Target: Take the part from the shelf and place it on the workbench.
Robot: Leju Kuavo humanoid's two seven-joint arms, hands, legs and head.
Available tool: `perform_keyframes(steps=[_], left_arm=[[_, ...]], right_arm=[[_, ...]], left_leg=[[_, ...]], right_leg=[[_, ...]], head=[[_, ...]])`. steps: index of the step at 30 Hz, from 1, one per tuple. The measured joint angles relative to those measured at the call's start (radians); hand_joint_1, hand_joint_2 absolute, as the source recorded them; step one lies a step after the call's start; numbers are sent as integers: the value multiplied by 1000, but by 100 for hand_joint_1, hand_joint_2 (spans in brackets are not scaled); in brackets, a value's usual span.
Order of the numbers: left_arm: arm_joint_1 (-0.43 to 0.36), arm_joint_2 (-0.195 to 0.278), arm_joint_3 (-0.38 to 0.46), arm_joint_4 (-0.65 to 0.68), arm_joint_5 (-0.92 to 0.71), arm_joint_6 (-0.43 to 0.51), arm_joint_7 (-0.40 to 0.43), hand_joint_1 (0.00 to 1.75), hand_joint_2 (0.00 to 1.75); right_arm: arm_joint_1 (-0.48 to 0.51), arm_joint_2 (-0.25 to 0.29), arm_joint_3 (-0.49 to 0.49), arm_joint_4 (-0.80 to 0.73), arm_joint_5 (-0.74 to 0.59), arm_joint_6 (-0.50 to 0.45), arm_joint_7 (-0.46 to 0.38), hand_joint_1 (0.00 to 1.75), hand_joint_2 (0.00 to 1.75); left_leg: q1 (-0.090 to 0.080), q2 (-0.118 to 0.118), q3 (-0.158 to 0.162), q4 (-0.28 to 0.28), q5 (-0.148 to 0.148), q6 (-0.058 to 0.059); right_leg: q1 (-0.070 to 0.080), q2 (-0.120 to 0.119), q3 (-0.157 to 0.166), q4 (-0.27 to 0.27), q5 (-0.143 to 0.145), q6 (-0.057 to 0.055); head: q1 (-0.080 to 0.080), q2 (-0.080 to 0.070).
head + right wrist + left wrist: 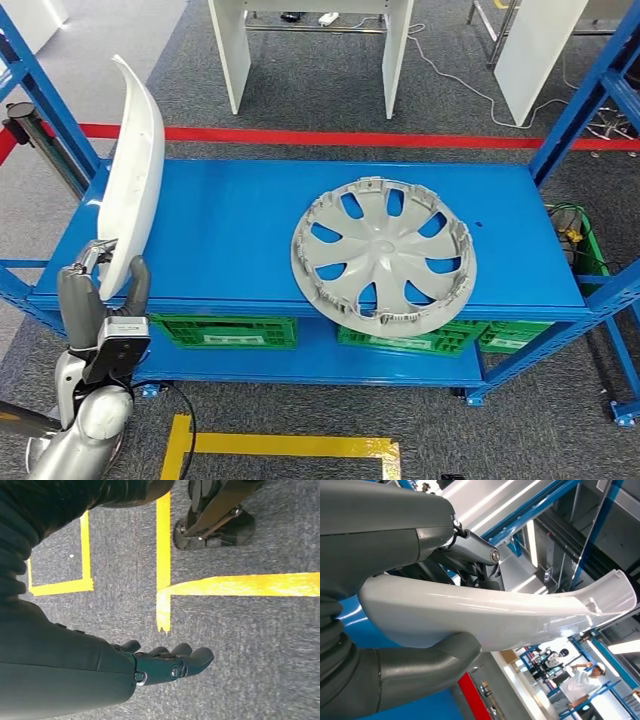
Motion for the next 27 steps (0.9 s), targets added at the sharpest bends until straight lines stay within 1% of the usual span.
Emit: perform_keyframes(steps=[1,2,3,4,5,6,7,8,9,10,11,12,13,14,15,16,17,18,19,20,21,22,23,24,25,26,27], left_arm=[[1,0,0,0,0,2,-1,175,175],[2,-1,1,0,1,3,-3,175,175],[2,-1,2,-1,1,5,-4,175,175],[2,-1,3,-2,1,7,-7,175,175],[2,-2,5,-5,1,10,-10,175,175],[3,-1,6,-9,1,13,-14,175,175],[5,-2,8,-13,2,15,-17,175,175],[7,-2,11,-17,3,17,-21,175,175],[10,-1,13,-22,5,19,-23,175,175],[12,-1,15,-27,7,21,-24,175,175],[13,0,17,-32,8,23,-26,175,175],[14,1,19,-36,10,24,-28,175,175],[16,1,20,-39,11,24,-29,175,175],[18,2,20,-41,13,25,-31,175,175],[21,2,21,-44,14,25,-33,175,175],[23,2,21,-48,16,25,-34,175,175],[24,2,21,-52,17,25,-35,175,175],[24,2,21,-58,18,25,-36,175,175],[24,2,21,-64,19,25,-36,175,175],[24,2,21,-70,19,25,-37,175,175],[25,3,21,-75,19,25,-37,175,175],[26,3,21,-79,19,26,-37,175,175],[27,3,21,-84,19,27,-37,175,175],[29,2,21,-89,19,28,-38,175,175],[30,2,21,-95,19,30,-39,175,175],[31,1,21,-101,19,31,-40,175,175],[33,1,21,-105,19,32,-41,175,175]], right_arm=[[0,-1,0,1,-1,0,-1,0,175],[-1,-2,0,1,-2,0,-3,0,175],[-2,-3,0,2,-2,0,-5,0,175],[-3,-4,0,2,-3,0,-7,0,175],[-4,-4,0,2,-4,-1,-9,0,175],[-4,-4,0,2,-5,-1,-10,0,175],[-3,-4,0,3,-5,-3,-10,0,175],[-2,-4,0,3,-6,-4,-10,0,175],[-2,-4,0,4,-7,-5,-10,0,175],[-3,-4,0,4,-8,-6,-10,0,175],[-3,-4,0,5,-9,-6,-11,0,175],[-4,-4,0,5,-10,-6,-11,0,175],[-4,-4,0,5,-11,-6,-11,0,175],[-4,-4,0,5,-13,-6,-11,0,175],[-4,-4,0,6,-14,-6,-11,0,175],[-4,-4,0,6,-16,-6,-11,0,175],[-4,-4,0,6,-17,-6,-11,0,175],[-4,-4,0,7,-19,-6,-12,0,175],[-4,-4,0,7,-20,-6,-13,0,175],[-4,-4,0,7,-20,-6,-14,0,175],[-4,-4,0,7,-21,-6,-15,0,175],[-4,-4,0,7,-21,-7,-15,0,175],[-3,-4,0,8,-22,-7,-15,0,175],[-3,-4,0,9,-23,-8,-15,0,175],[-2,-4,0,10,-24,-9,-15,0,175],[-1,-4,0,10,-25,-9,-15,0,175],[-1,-4,0,11,-26,-10,-15,0,175]], left_leg=[[1,0,-2,2,1,-2],[2,0,-4,6,1,-4],[1,0,-7,10,1,-8],[0,0,-11,15,1,-13],[-1,-1,-15,21,2,-20],[-2,-1,-20,24,6,-27],[-2,-2,-24,27,10,-34],[0,-3,-27,30,9,-41],[1,-4,-32,38,-2,-48],[3,-5,-41,61,-28,-55],[5,-6,-54,101,-67,-61],[8,-6,-71,158,-112,-67],[10,-6,-87,219,-150,-72],[12,-6,-95,267,-170,-75],[14,-6,-90,287,-168,-76],[15,-6,-69,272,-147,-76],[16,-7,-33,223,-116,-74],[16,-7,13,152,-92,-70],[14,-8,57,79,-81,-65],[12,-9,89,24,-79,-61],[9,-10,105,-9,-84,-56],[6,-10,107,-20,-83,-51],[7,-9,101,-22,-75,-45],[8,-7,94,-25,-64,-36],[10,-5,86,-28,-53,-27],[12,-3,74,-31,-41,-19],[10,-1,61,-30,-30,-14]], right_leg=[[-1,0,19,-30,27,0],[-2,-1,53,-91,62,0],[-2,0,91,-154,85,0],[-1,0,120,-205,101,-2],[-1,2,137,-237,106,-5],[1,3,141,-245,101,-9],[2,4,137,-249,104,-15],[0,4,133,-252,107,-24],[0,4,128,-254,112,-34],[-2,3,121,-256,119,-45],[-3,2,113,-257,127,-53],[-3,2,102,-257,134,-58],[-3,1,91,-256,142,-60],[-2,0,79,-255,150,-61],[-2,-1,67,-254,158,-60],[-2,-1,56,-254,166,-59],[-2,-1,46,-253,174,-57],[-2,-1,38,-252,182,-53],[-1,-1,32,-252,189,-49],[-1,-1,28,-253,197,-43],[-1,-1,26,-255,206,-36],[-1,-1,25,-259,215,-29],[-2,-1,23,-261,223,-22],[-3,0,19,-259,218,-17],[-3,1,9,-244,195,-13],[-3,1,-5,-209,154,-10],[-3,2,-20,-155,101,-9]], head=[[0,0],[0,0],[0,0],[0,0],[0,0],[0,0],[0,0],[1,0],[1,0],[-1,0],[-2,0],[-5,0],[-6,0],[-6,0],[-6,0],[-6,0],[-6,0],[-6,0],[-6,0],[-6,0],[-6,0],[-5,0],[-6,0],[-5,0],[-3,0],[-2,0],[0,0]])
